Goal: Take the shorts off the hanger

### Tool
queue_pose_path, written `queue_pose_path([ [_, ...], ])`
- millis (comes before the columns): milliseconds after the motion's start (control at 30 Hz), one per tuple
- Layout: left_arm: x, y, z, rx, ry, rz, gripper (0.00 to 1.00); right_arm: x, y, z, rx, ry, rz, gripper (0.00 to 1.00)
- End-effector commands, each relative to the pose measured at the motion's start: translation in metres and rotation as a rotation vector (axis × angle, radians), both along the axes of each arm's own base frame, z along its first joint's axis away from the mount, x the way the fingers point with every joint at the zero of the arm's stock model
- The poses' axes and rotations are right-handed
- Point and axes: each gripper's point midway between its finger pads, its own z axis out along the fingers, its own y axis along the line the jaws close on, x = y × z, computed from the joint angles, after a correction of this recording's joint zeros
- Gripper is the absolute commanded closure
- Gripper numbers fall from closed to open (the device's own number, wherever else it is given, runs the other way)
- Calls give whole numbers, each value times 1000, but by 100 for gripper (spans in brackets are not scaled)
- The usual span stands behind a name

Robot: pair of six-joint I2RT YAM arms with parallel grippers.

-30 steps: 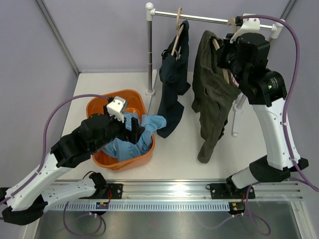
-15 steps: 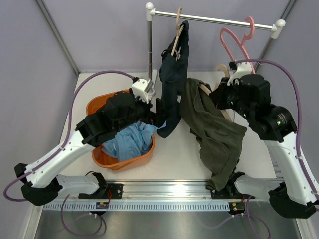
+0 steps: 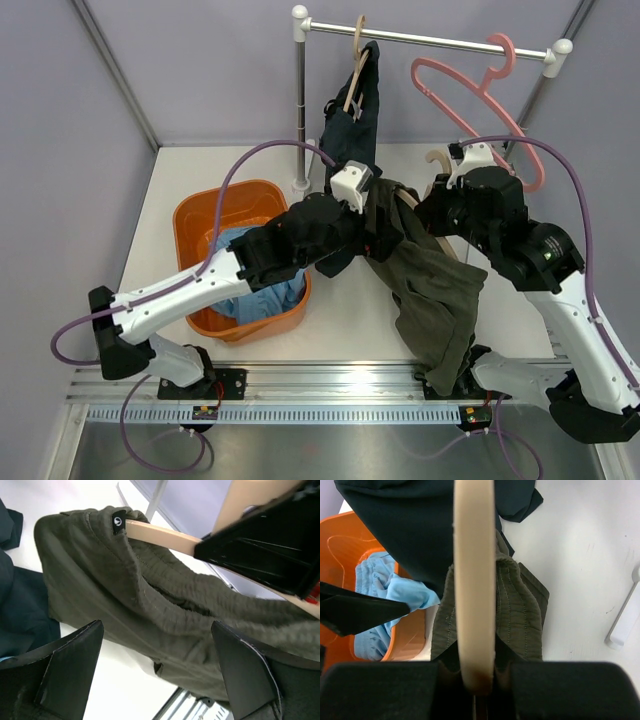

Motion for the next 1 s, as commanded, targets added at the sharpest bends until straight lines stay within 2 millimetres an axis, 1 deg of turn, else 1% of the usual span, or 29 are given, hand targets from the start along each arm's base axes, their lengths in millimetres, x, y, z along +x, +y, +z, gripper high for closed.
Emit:
queue_pose_path([
  [0,23,-8,34,-105,-70,95,7,5,5,24,58,-72,-18,100],
  [33,28,-13,30,-88,-74,103,8,3,4,25,60,-71,-17,100],
  [100,36,-14,24,-54,-86,132,9,2,4,25,62,-72,-16,100],
  [133,38,-16,24,-47,-94,139,10,1,4,25,60,-69,-13,100],
  [167,43,-18,18,-25,-99,150,12,-1,3,26,63,-71,-14,100],
  [233,49,-20,16,-13,-109,165,14,-4,2,28,68,-74,-12,100],
  [300,58,-23,6,10,-104,175,18,-9,1,31,81,-79,-3,100],
  [367,70,-22,4,9,-97,190,19,-13,1,33,89,-78,4,100],
  [400,73,-25,0,11,-90,182,21,-16,-1,31,85,-68,4,100],
  [433,80,-22,-2,14,-87,191,23,-17,-2,32,86,-66,3,100],
  [467,84,-22,0,7,-85,192,25,-20,-1,32,88,-66,12,100],
  [500,86,-23,-3,7,-76,183,31,-21,-2,32,88,-65,13,100],
  [533,92,-21,-4,7,-72,189,37,-23,-3,31,84,-60,13,100],
  [600,96,-23,-4,3,-68,175,54,-27,-6,32,93,-63,9,100],
  [633,100,-23,-3,3,-68,181,67,-28,-6,31,92,-60,12,100],
  [667,102,-22,-4,11,-73,182,73,-30,-7,32,97,-60,16,100],
  [700,105,-22,2,7,-81,187,76,-32,-6,31,97,-53,22,100],
  [733,110,-22,0,15,-82,193,80,-35,-5,31,101,-52,35,100],
  [800,117,-22,-4,38,-74,202,83,-41,-2,31,106,-45,63,100],
  [833,126,-24,-6,46,-71,213,86,-42,-2,31,108,-45,68,100],
  [867,130,-23,-12,68,-58,217,88,-45,-3,33,114,-51,73,100],
  [900,134,-23,-13,74,-53,223,89,-47,-4,35,119,-56,76,100],
  [933,142,-20,-13,72,-50,239,89,-49,-5,37,124,-63,77,100],
  [967,147,-22,-23,83,-31,238,90,-52,-8,41,137,-78,78,100],
])
